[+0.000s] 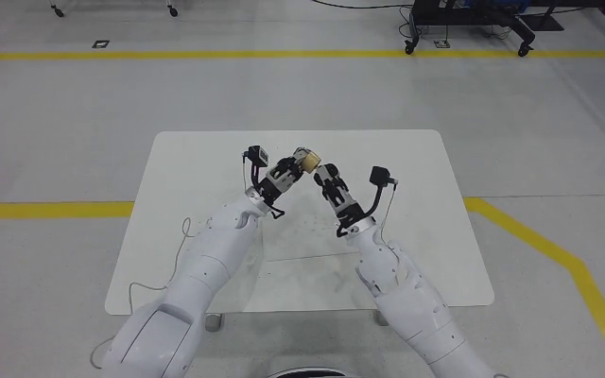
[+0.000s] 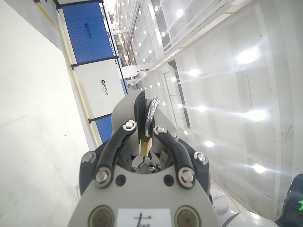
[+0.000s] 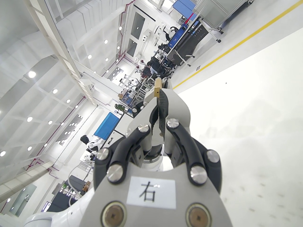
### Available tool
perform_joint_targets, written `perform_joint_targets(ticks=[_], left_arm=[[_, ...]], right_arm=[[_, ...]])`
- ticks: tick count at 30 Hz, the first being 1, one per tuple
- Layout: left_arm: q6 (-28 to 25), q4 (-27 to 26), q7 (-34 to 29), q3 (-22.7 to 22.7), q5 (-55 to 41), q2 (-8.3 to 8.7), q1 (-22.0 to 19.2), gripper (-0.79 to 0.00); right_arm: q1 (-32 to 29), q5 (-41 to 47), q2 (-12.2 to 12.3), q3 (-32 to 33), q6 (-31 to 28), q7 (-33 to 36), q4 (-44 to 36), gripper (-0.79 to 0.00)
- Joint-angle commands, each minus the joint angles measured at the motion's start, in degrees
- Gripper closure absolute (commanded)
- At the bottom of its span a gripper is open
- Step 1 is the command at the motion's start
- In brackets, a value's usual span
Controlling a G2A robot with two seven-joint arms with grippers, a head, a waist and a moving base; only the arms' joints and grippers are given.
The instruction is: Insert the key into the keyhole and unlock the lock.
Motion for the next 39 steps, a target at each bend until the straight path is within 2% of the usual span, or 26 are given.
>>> perform_joint_targets(ticks=[1, 14, 23, 31, 32, 33, 36, 39], left_arm=[[-0.13, -0.07, -0.16, -0.09, 0.09, -0.03, 0.05, 0.000], [-2.02, -0.30, -1.58, -0.97, 0.45, -0.09, 0.26, 0.000], [-3.17, -0.16, -2.08, -1.47, 0.57, -0.18, 0.37, 0.000], [-3.44, 0.13, -2.32, -1.72, 0.63, -0.32, 0.37, 0.000], [-3.41, 0.14, -2.40, -1.74, 0.61, -0.34, 0.37, 0.000], [-3.40, 0.17, -2.48, -1.78, 0.57, -0.35, 0.36, 0.000], [-3.25, 0.27, -2.63, -1.89, 0.50, -0.40, 0.34, 0.000], [-2.98, 0.38, -2.79, -2.06, 0.19, -0.44, 0.37, 0.000]], right_arm=[[0.10, 0.76, -0.05, 0.07, -0.29, 0.54, 0.12, 0.000], [0.26, 16.84, 0.11, 3.18, -6.17, 12.06, 1.61, 0.000], [0.50, 28.39, 0.25, 4.87, -7.88, 20.27, 3.20, 0.000], [0.82, 26.51, 0.53, 5.73, -7.51, 20.98, 3.73, 0.000], [0.69, 25.90, 0.52, 5.67, -7.53, 20.45, 3.60, -0.089], [0.51, 26.15, 0.50, 5.48, -7.73, 20.66, 3.36, -0.132], [0.09, 25.26, 0.60, 5.90, -8.48, 20.10, 2.89, -0.188], [-0.90, 22.21, 0.71, 6.44, -10.03, 17.24, 1.85, -0.311]])
